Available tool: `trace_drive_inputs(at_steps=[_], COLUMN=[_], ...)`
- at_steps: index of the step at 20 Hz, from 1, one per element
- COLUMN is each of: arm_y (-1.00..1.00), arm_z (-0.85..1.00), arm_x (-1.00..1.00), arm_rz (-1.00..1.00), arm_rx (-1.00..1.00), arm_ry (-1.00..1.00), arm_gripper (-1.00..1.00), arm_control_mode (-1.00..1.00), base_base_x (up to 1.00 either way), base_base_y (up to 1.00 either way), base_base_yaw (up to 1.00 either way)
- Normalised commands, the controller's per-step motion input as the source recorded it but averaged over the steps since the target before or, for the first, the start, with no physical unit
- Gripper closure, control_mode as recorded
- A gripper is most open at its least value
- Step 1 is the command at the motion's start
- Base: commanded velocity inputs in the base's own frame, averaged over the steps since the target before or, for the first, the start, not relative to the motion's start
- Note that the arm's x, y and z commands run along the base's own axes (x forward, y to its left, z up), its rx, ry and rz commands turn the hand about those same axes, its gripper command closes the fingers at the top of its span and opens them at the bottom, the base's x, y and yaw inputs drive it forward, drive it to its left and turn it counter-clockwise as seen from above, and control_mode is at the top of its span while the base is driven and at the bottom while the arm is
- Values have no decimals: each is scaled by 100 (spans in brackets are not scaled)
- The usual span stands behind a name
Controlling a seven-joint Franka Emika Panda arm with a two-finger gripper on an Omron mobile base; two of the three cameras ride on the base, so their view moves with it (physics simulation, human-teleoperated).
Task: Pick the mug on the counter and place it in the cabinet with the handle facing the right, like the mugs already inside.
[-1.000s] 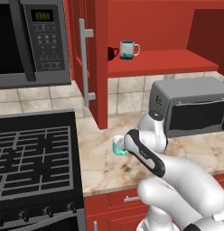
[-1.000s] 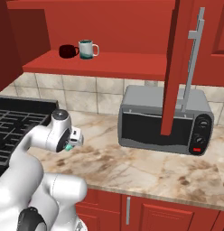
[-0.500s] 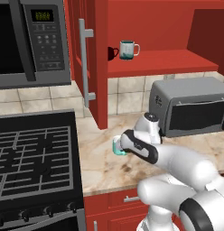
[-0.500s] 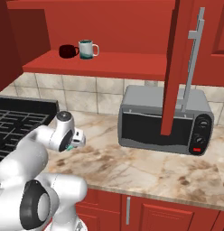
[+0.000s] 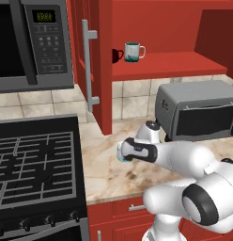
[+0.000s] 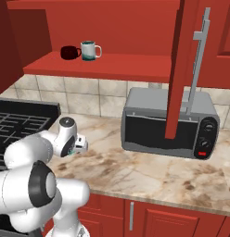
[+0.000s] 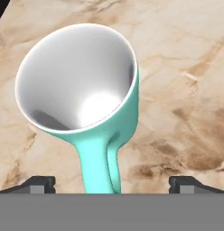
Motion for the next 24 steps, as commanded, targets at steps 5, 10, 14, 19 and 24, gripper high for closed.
trace_drive_inputs(at_steps=[5, 10, 14, 19, 24], arm_y=[11, 1, 6, 12, 10], arm_z=[-14, -8, 0, 14, 45], arm_x=[10, 0, 0, -13, -44], arm_rz=[0, 0, 0, 1, 4], arm_rx=[0, 0, 0, 0, 0], arm_ry=[0, 0, -2, -6, -12], arm_gripper=[100, 100, 100, 100, 100], arm_control_mode=[-100, -100, -100, -100, -100], base_base_x=[0, 0, 0, 0, 0], base_base_y=[0, 0, 0, 0, 0], base_base_yaw=[0, 0, 0, 0, 0])
